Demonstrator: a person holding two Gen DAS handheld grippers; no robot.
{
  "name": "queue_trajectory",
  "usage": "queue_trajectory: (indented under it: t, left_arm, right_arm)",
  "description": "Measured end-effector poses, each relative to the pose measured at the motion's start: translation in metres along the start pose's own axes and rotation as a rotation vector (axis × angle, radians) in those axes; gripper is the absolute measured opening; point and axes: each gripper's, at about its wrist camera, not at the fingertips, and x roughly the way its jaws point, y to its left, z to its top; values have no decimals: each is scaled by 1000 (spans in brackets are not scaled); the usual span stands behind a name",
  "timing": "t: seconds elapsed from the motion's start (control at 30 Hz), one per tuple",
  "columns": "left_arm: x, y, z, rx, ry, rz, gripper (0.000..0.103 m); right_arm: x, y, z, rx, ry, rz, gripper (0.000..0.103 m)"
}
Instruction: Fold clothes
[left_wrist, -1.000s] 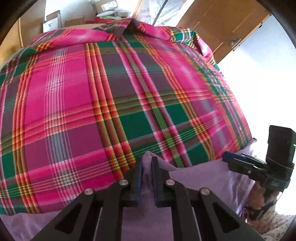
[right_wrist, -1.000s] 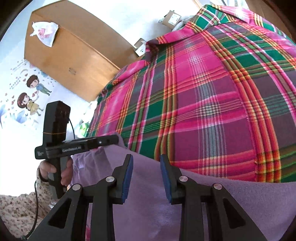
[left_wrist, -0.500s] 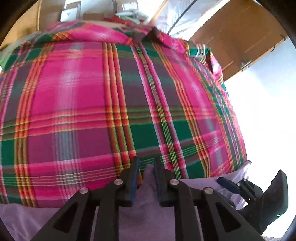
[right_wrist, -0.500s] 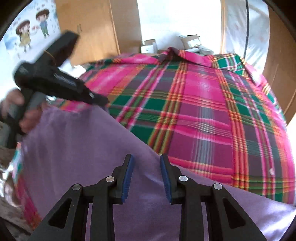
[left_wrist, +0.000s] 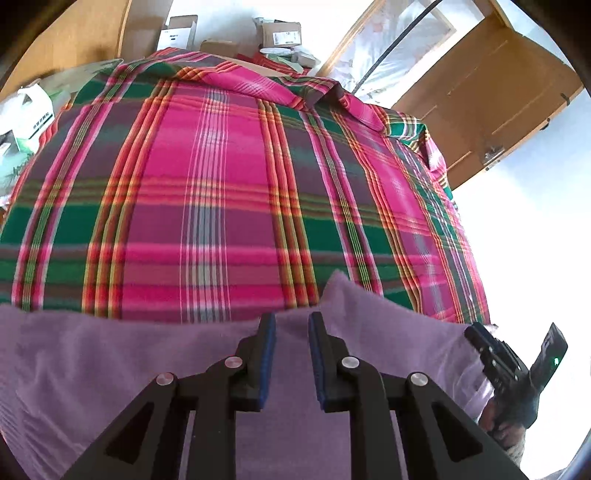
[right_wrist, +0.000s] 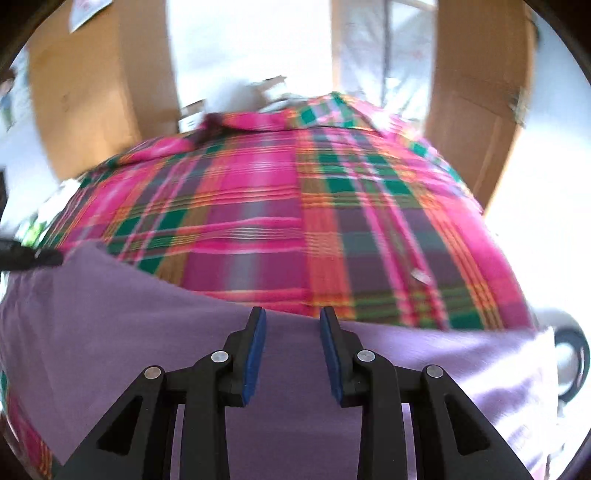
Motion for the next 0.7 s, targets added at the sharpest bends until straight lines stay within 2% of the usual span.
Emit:
queue_trajectory:
  t: [0.1, 0.2, 0.33, 0.4, 0.47, 0.57, 0.63, 0.7]
  left_arm:
    - [2, 8, -7, -31, 7, 17, 18]
    - [0, 13, -11, -59, -4, 7, 18]
    - [-8, 18, -15, -82, -23, 22, 18]
    - [-14, 18, -18, -90, -34, 21, 18]
    - [-20, 16, -24, -71, -56, 43, 19]
    - [-28, 20, -34, -75, -76, 53, 19]
    - [-34, 24, -41, -84, -88, 69, 19]
    - [-40, 30, -49, -95, -102, 92, 19]
  right_arm:
    - [-1, -25, -7, 71, 16, -74, 32]
    - [-3, -36, -10, 124, 20, -80, 33]
    - [-12, -34, -10, 124, 1, -115, 34]
    - [-20, -29, -10, 111, -32, -89, 35]
    - [-31, -15, -14, 70, -63, -25, 35]
    - [-38, 6, -23, -1, -78, 24, 35]
    - [-38, 19, -33, -43, -58, 37, 35]
    - [-33, 26, -43, -65, -34, -9, 35]
